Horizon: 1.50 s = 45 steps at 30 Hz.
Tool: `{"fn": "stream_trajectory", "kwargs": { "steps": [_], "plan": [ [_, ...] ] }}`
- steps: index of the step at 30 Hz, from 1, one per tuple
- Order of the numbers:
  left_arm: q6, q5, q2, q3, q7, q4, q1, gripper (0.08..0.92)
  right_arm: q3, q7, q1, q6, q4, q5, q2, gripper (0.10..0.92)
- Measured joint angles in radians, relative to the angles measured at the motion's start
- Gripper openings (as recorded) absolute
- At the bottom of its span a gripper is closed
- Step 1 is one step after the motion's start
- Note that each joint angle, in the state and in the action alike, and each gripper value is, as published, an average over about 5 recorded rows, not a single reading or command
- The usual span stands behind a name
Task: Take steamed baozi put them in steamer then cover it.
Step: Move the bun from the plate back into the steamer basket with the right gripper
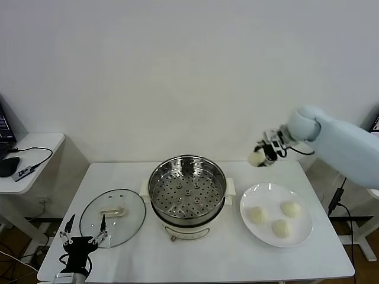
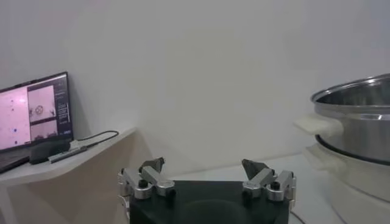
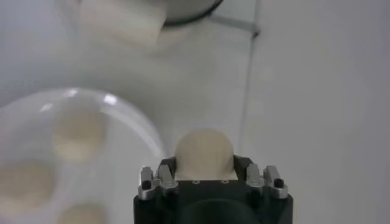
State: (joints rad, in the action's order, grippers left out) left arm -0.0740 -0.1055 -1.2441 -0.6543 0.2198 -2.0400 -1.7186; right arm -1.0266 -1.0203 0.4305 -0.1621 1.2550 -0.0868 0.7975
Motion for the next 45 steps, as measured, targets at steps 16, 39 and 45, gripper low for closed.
{"fn": "stream_trajectory", "kwargs": {
  "steps": [16, 39, 45],
  "plan": [
    [-0.006, 0.002, -0.017, -0.021, -0.002, 0.005, -0.011, 0.823, -0.195, 0.074, 0.135, 0.107, 0.006, -0.109, 0.278, 0.600],
    [-0.014, 0.005, -0.035, -0.024, -0.003, 0.023, -0.006, 0.823, -0.273, 0.164, 0.018, 0.536, -0.201, 0.234, 0.514, 0.620],
    [-0.014, 0.006, -0.035, -0.023, -0.004, 0.023, -0.005, 0.823, -0.272, 0.183, 0.003, 0.593, -0.247, 0.273, 0.532, 0.758]
  ]
}}
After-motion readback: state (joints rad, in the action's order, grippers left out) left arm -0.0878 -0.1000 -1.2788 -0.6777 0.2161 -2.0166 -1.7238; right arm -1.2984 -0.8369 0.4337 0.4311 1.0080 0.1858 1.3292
